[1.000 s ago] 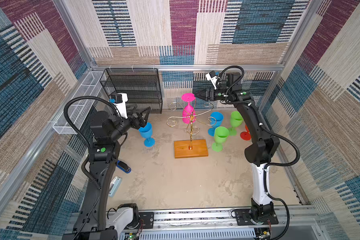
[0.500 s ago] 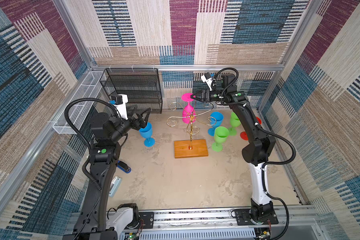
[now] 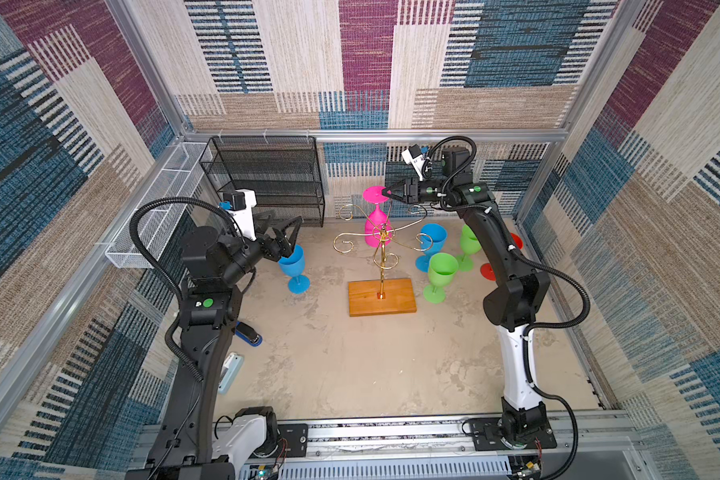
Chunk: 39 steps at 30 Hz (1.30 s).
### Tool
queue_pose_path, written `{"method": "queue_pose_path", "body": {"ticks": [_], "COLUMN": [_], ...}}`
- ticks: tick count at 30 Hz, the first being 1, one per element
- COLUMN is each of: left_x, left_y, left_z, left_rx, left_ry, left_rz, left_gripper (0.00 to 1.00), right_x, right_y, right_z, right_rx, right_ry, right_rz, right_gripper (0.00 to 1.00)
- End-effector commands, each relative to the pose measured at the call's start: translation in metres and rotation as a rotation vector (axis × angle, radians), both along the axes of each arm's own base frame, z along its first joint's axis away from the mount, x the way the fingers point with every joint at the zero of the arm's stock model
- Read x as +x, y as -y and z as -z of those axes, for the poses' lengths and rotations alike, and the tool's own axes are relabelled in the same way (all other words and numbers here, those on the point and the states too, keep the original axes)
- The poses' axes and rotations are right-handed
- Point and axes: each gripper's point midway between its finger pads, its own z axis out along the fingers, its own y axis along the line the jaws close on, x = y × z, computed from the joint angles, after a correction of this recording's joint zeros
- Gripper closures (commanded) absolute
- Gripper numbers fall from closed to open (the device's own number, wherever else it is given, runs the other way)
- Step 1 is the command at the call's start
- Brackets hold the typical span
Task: Take the wine glass off the wine glass rack
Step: 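Close the right gripper on the foot of the upside-down pink glass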
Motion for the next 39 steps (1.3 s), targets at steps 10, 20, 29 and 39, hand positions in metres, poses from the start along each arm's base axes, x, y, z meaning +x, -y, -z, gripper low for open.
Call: {"method": "queue_pose_path", "body": {"ticks": [10, 20, 29, 39], "left_x": [-0.003, -0.006, -0.008, -0.009], "left_y": [-0.001, -0.001, -0.001, -0.002], "left_z": [-0.007, -0.007, -0.007, -0.007], "left_rx": [0.035, 0.042, 0.047, 0.048], "left_ry": [0.054, 0.063, 0.068, 0.073], "left_rz": [-0.007, -0.01, -0.013, -0.017], "left_gripper": [0.13, 0.13, 0.13, 0.13], "right_x": [0.003, 0.001, 0.0, -0.006], "right_y": [0.001, 0.001, 0.003, 0.001], "right_z": [-0.011, -0.02, -0.027, -0.036], "right_rx": [0.017, 0.037, 0.049, 0.077], "right_ry": [0.01, 0.002, 0.001, -0.014], "right_rz": [0.033, 0.035, 0.045, 0.022], "right_gripper": [0.78, 0.88, 1.0, 1.0]}}
